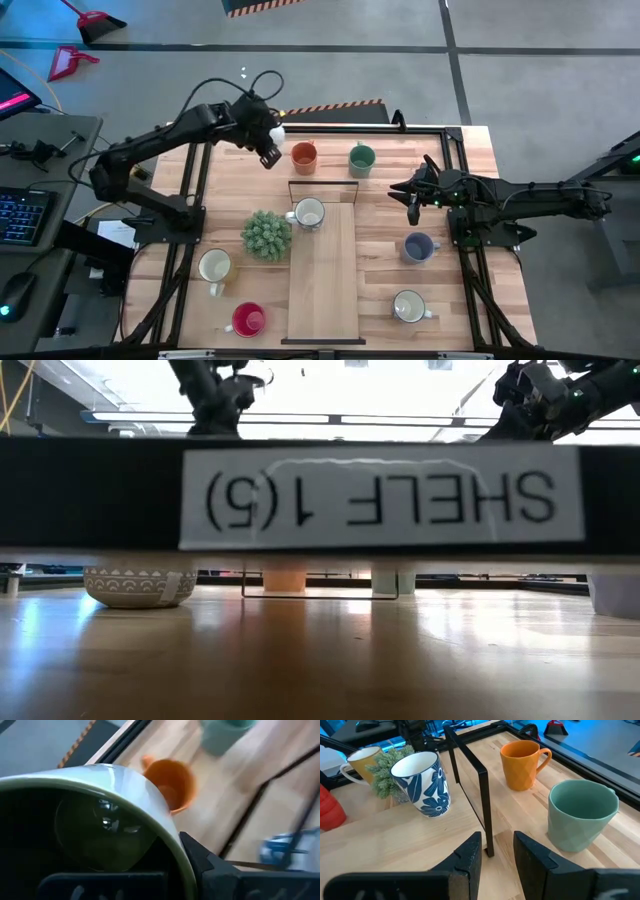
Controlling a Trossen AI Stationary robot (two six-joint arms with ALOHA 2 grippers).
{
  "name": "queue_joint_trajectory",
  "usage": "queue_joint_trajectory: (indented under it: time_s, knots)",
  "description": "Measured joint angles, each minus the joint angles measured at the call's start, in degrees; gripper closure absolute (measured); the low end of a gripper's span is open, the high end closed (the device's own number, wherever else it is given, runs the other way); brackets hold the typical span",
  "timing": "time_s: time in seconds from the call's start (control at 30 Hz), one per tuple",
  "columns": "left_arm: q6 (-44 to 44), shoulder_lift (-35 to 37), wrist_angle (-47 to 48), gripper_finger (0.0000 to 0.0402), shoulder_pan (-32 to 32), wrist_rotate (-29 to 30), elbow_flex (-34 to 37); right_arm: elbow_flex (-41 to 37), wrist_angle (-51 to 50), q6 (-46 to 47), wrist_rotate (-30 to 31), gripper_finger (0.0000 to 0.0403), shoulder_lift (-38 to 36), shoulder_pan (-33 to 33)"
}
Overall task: Place coffee mugs
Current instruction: Put the dark green mug on the shelf
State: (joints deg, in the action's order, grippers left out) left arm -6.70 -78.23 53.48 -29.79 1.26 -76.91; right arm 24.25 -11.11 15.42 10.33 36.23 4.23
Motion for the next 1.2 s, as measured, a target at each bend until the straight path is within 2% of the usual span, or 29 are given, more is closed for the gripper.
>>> queue_joint_trajectory:
  time_s: [0.3, 0.53, 0.87, 1.2]
  knots:
    - [-4.9, -3.4, -0.5, 0.0396, 15.1, -0.9, -6.0, 0.0, 0.0, 0.0, 0.4, 0.0308, 0.0, 0.0]
    - [-7.3, -6.6, -1.0, 0.0396, 25.5, 2.7, -12.7, 0.0, -0.5, -0.3, 0.4, 0.0308, 0.0, 0.0]
    - [-14.2, -14.7, 0.3, 0.0396, 36.0, 2.0, -17.9, 0.0, -0.7, -0.5, 0.4, 0.0308, 0.0, 0.0]
    - [-16.9, -23.1, 10.0, 0.0396, 41.9, 4.6, -30.9, 0.0, -3.7, -1.9, -0.1, 0.0308, 0.0, 0.0]
